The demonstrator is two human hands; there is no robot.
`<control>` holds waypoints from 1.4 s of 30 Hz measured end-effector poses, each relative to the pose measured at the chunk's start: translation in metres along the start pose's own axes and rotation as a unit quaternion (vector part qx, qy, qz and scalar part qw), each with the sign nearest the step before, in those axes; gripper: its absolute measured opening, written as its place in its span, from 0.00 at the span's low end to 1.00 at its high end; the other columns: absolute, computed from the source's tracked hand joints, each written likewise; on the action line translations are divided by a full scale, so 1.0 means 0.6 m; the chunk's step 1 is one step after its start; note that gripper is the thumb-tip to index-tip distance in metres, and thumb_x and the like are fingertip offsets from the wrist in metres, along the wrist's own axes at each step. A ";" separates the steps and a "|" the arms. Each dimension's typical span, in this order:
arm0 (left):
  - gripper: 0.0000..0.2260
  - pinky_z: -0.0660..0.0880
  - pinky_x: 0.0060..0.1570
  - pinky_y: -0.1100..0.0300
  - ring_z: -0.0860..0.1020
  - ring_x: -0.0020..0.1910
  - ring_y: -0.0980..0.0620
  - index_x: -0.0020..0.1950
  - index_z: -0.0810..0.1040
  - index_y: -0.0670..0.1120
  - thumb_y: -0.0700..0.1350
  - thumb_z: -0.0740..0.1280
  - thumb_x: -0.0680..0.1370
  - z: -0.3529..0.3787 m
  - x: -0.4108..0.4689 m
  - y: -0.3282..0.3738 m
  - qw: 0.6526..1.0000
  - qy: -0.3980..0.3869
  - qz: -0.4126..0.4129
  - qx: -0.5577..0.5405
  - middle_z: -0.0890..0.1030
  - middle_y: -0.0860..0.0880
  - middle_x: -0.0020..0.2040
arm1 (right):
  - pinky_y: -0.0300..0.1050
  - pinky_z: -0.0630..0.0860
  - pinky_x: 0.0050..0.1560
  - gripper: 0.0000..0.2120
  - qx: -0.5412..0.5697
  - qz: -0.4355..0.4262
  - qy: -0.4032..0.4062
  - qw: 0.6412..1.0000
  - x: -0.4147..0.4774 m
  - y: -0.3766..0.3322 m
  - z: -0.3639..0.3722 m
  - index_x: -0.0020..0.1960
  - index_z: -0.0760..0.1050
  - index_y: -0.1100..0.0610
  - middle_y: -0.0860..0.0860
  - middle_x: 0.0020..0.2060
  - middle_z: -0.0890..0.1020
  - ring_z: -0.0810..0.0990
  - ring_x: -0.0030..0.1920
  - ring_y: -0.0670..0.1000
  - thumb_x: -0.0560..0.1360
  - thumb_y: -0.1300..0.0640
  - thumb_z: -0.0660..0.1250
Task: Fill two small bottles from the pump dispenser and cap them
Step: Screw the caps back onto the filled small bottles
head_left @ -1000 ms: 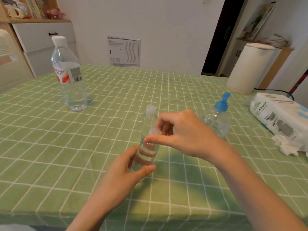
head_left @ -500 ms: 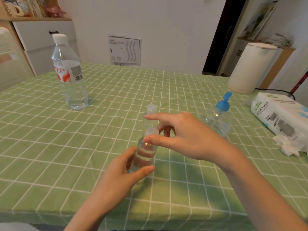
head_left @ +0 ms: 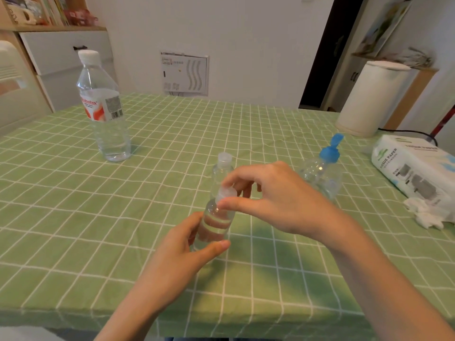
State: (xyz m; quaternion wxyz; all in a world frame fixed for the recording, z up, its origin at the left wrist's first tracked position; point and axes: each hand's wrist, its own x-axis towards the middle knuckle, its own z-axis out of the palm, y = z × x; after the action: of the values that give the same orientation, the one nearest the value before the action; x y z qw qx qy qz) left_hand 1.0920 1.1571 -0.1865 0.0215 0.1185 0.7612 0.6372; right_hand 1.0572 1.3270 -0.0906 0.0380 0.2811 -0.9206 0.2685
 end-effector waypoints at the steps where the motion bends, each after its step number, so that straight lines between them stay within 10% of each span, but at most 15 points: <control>1: 0.13 0.73 0.46 0.61 0.80 0.43 0.60 0.49 0.79 0.56 0.54 0.73 0.65 0.001 0.000 0.000 1.000 -0.002 0.000 0.002 0.83 0.56 0.43 | 0.33 0.72 0.40 0.14 -0.014 0.006 0.014 1.000 0.002 -0.002 0.002 0.44 0.79 0.50 0.44 0.36 0.82 0.78 0.37 0.42 0.69 0.40 0.69; 7: 0.14 0.73 0.46 0.60 0.81 0.43 0.58 0.48 0.80 0.55 0.53 0.72 0.64 0.001 -0.001 0.002 1.000 0.002 -0.002 -0.010 0.84 0.55 0.43 | 0.32 0.71 0.48 0.20 0.020 -0.005 -0.015 1.000 -0.002 -0.002 -0.005 0.60 0.77 0.46 0.43 0.41 0.82 0.77 0.43 0.39 0.71 0.41 0.67; 14: 0.14 0.73 0.46 0.58 0.80 0.43 0.57 0.48 0.80 0.53 0.53 0.72 0.64 0.003 0.000 0.003 1.000 -0.003 -0.004 -0.008 0.83 0.54 0.42 | 0.41 0.74 0.39 0.17 -0.026 0.004 0.034 0.999 0.006 -0.005 0.006 0.40 0.74 0.51 0.46 0.33 0.79 0.77 0.35 0.44 0.68 0.38 0.69; 19: 0.14 0.76 0.50 0.52 0.81 0.44 0.55 0.49 0.79 0.57 0.54 0.72 0.64 -0.001 0.000 0.000 1.000 0.002 -0.006 -0.001 0.84 0.53 0.44 | 0.34 0.70 0.38 0.20 0.006 -0.005 -0.025 1.000 0.006 -0.001 0.006 0.58 0.76 0.47 0.42 0.32 0.77 0.73 0.35 0.40 0.69 0.40 0.69; 25: 0.16 0.76 0.47 0.54 0.81 0.43 0.55 0.50 0.79 0.53 0.54 0.74 0.65 0.007 0.000 -0.001 1.000 0.004 -0.008 -0.010 0.83 0.53 0.43 | 0.36 0.70 0.35 0.16 0.004 0.003 0.012 1.000 0.011 -0.004 0.018 0.42 0.74 0.52 0.44 0.27 0.75 0.72 0.30 0.43 0.67 0.40 0.70; 36: 0.15 0.77 0.51 0.47 0.81 0.45 0.54 0.48 0.79 0.51 0.55 0.71 0.65 0.010 0.001 0.004 0.999 0.034 0.014 0.007 0.83 0.52 0.44 | 0.33 0.69 0.37 0.12 0.099 0.005 0.043 0.994 0.004 0.002 0.021 0.52 0.79 0.52 0.43 0.28 0.74 0.72 0.33 0.41 0.71 0.48 0.72; 42: 0.15 0.74 0.43 0.64 0.80 0.41 0.61 0.46 0.77 0.54 0.58 0.69 0.64 0.017 0.001 0.002 0.995 0.086 0.028 0.047 0.82 0.58 0.43 | 0.34 0.68 0.35 0.07 0.106 -0.011 0.065 0.992 0.007 -0.003 0.033 0.47 0.75 0.49 0.44 0.26 0.71 0.70 0.29 0.41 0.71 0.51 0.72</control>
State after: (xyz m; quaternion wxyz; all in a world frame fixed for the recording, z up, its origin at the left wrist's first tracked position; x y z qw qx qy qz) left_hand 1.0934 1.1671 -0.1868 -0.0676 0.0853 0.7860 0.6085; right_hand 1.0560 1.3133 -0.1057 0.0709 0.2751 -0.8796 0.3816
